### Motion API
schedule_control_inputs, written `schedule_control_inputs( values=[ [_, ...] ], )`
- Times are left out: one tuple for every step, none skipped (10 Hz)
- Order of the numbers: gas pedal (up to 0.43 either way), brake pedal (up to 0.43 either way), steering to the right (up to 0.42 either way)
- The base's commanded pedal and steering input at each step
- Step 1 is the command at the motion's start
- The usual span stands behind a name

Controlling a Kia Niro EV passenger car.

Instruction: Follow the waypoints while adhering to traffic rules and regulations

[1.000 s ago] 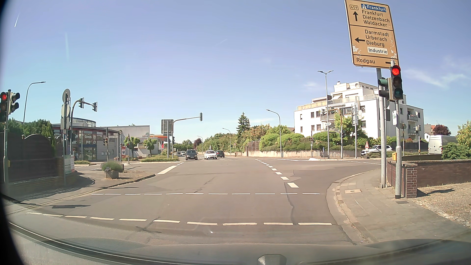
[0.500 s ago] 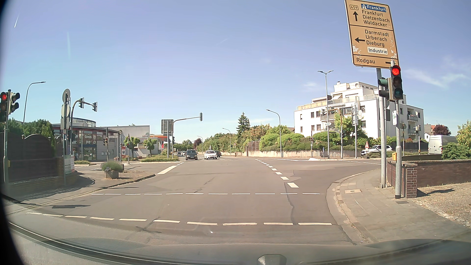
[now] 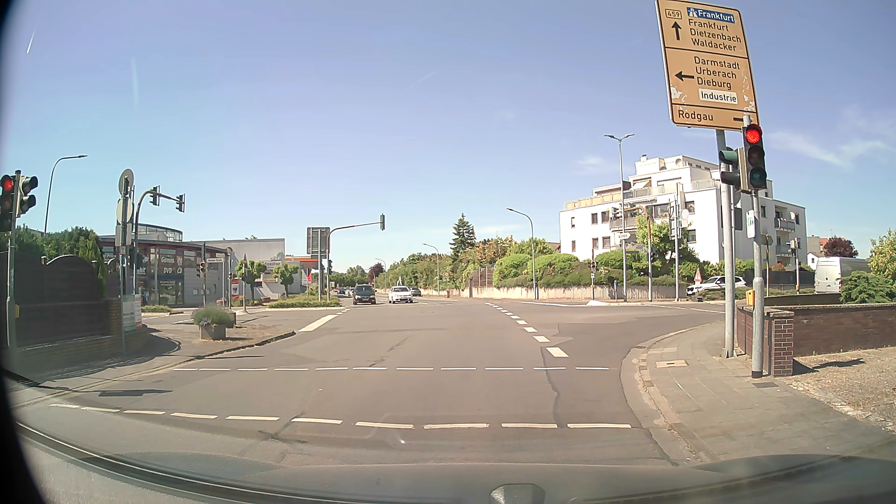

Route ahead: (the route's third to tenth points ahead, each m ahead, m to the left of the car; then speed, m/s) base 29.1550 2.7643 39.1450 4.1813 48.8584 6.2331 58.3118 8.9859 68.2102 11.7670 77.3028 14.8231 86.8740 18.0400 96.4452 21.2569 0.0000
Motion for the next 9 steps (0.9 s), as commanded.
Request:
schedule_control_inputs(
  values=[
    [0.0,0.366,-0.005],
    [0.0,0.366,-0.005],
    [0.0,0.366,-0.005],
    [0.0,0.366,-0.005],
    [0.0,0.366,-0.005],
    [0.0,0.366,-0.005],
    [0.0,0.366,-0.005],
    [0.0,0.366,-0.005],
    [0.0,0.366,-0.005]
  ],
)
